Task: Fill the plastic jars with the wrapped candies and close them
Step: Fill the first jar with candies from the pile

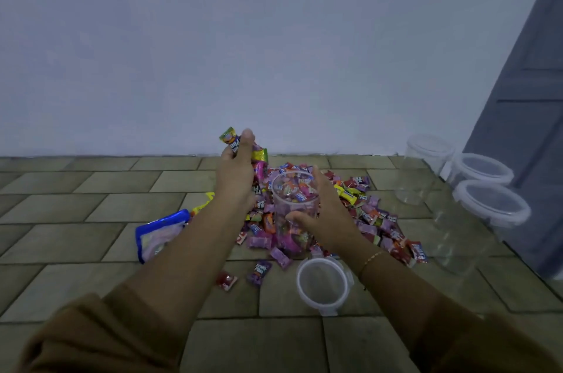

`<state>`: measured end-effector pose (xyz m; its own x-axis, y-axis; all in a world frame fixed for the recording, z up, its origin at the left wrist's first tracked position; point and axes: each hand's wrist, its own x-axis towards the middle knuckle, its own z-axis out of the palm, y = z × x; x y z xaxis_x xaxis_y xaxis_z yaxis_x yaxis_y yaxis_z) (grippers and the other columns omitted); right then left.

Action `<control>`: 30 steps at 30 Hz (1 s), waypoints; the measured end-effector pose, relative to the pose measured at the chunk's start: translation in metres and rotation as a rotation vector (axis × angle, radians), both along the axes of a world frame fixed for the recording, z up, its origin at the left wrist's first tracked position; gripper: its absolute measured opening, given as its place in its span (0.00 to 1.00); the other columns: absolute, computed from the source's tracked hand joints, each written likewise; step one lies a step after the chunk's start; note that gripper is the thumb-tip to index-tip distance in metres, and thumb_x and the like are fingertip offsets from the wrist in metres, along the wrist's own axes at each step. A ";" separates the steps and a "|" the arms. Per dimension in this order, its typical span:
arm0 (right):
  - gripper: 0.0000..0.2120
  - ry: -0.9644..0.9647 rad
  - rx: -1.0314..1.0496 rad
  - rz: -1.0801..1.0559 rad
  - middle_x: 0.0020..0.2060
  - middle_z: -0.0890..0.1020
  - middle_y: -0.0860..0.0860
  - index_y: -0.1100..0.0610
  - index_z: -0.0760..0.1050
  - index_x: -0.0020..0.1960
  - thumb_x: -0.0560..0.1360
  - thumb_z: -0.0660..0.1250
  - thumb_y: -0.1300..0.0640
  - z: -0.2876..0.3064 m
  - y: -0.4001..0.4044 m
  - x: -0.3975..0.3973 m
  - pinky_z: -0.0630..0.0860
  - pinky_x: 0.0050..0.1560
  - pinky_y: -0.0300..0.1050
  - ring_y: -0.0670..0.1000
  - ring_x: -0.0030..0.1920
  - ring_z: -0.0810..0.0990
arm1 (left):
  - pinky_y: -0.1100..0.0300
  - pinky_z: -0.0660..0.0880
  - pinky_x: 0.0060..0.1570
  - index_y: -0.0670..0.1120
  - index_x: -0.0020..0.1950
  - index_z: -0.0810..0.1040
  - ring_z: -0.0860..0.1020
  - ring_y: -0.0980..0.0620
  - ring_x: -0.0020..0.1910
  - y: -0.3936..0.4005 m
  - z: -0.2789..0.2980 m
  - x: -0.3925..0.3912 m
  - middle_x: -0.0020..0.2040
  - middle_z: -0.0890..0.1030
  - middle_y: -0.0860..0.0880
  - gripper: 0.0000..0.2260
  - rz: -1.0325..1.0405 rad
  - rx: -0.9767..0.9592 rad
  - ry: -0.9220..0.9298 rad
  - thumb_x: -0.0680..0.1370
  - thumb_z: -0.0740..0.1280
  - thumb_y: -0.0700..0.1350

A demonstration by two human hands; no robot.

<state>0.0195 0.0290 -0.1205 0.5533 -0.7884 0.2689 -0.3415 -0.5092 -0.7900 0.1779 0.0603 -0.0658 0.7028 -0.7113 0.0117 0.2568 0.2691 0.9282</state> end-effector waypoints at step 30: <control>0.45 0.014 -0.024 0.016 0.76 0.52 0.48 0.50 0.43 0.76 0.72 0.71 0.48 -0.004 -0.003 -0.001 0.55 0.73 0.50 0.49 0.76 0.50 | 0.56 0.73 0.38 0.48 0.41 0.77 0.73 0.50 0.36 -0.035 -0.012 -0.011 0.37 0.74 0.47 0.17 0.006 0.041 -0.175 0.75 0.65 0.61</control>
